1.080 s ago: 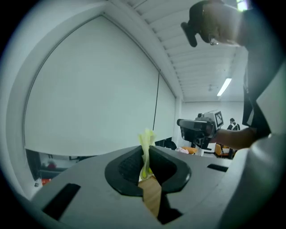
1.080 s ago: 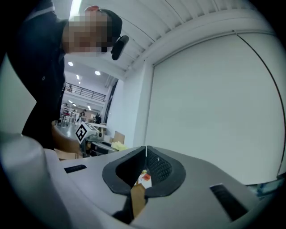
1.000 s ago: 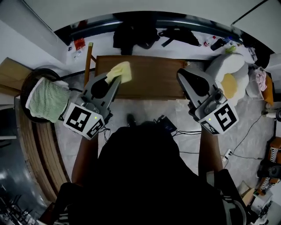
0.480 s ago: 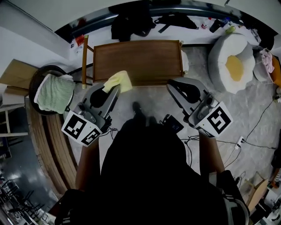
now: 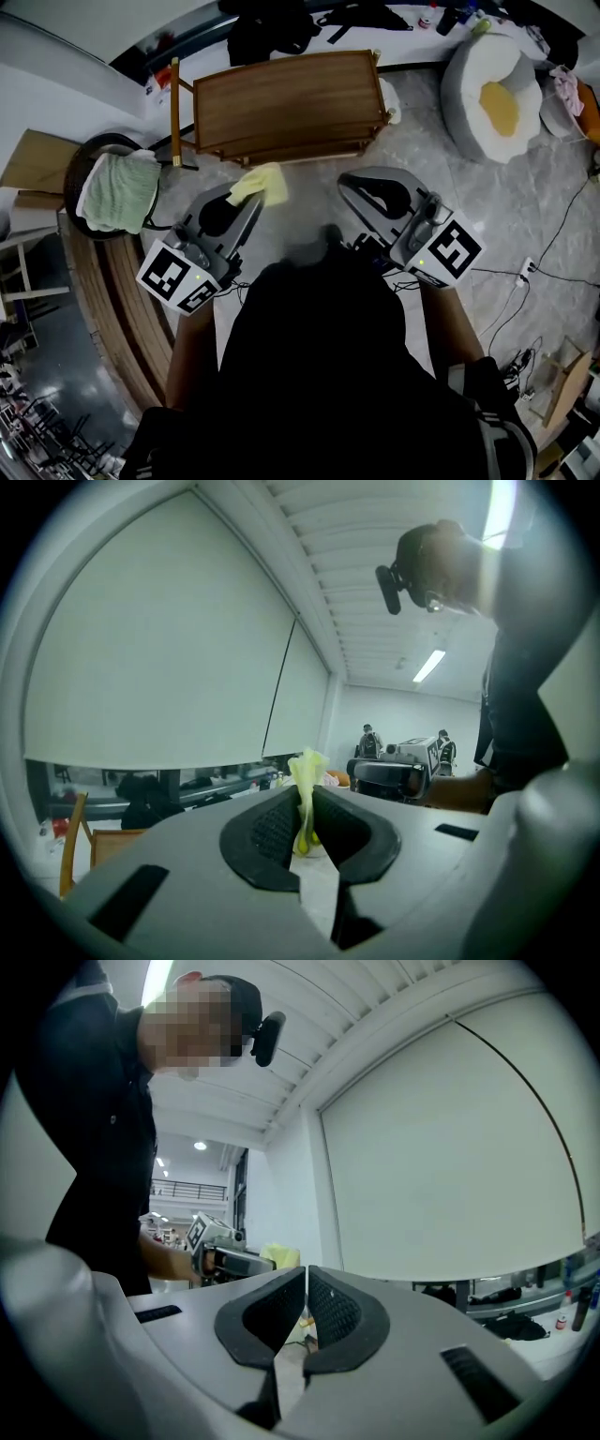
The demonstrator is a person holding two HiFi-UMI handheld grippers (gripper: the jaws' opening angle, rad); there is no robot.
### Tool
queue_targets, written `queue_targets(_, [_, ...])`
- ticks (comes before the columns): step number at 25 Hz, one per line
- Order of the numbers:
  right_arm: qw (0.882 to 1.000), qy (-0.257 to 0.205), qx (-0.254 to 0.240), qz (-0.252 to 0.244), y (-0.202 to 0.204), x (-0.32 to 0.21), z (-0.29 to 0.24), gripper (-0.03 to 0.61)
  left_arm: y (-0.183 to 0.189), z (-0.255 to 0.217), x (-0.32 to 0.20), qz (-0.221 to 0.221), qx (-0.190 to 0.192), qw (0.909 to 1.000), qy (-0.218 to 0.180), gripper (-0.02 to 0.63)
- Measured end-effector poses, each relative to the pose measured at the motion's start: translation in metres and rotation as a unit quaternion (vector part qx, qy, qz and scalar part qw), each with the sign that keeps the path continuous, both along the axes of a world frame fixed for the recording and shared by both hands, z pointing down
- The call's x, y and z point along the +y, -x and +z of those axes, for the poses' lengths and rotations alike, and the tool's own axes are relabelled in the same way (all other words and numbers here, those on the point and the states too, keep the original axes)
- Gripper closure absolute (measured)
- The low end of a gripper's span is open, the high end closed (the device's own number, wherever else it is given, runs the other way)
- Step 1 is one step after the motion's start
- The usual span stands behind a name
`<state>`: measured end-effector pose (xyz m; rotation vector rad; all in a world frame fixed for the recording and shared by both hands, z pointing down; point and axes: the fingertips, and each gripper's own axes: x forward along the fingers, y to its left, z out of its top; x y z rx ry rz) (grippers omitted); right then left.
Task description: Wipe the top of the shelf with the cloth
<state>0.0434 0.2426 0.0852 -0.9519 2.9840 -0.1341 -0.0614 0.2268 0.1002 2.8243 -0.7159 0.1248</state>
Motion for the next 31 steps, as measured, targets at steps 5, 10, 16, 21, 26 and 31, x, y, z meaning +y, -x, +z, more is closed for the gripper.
queue_targets(5, [1.000, -0.017, 0.001, -0.007, 0.035, 0.033, -0.008, 0.552, 0.020, -0.010, 0.040, 0.019, 0.011, 0.9996, -0.016, 0.577])
queue_targets(10, [1.000, -0.010, -0.017, -0.018, 0.105, 0.063, -0.005, 0.552, 0.090, 0.002, 0.085, 0.012, 0.019, 0.9997, -0.002, 0.577])
queue_targets(16, [0.999, -0.030, 0.002, -0.036, 0.163, 0.093, 0.001, 0.552, 0.148, 0.031, 0.120, 0.002, 0.034, 0.9990, 0.031, 0.577])
queue_targets(21, [0.999, -0.034, 0.007, 0.018, 0.150, 0.098, -0.003, 0.552, 0.140, 0.024, 0.131, 0.047, 0.006, 0.9988, -0.006, 0.577])
queue_targets(26, [0.998, -0.028, 0.009, 0.057, 0.141, 0.104, 0.000, 0.552, 0.128, 0.024, 0.145, 0.098, -0.010, 0.9946, -0.031, 0.577])
queue_targets(31, [0.997, -0.020, 0.020, 0.077, 0.129, 0.115, 0.004, 0.552, 0.121, 0.035, 0.150, 0.108, -0.024, 0.9936, -0.022, 0.577])
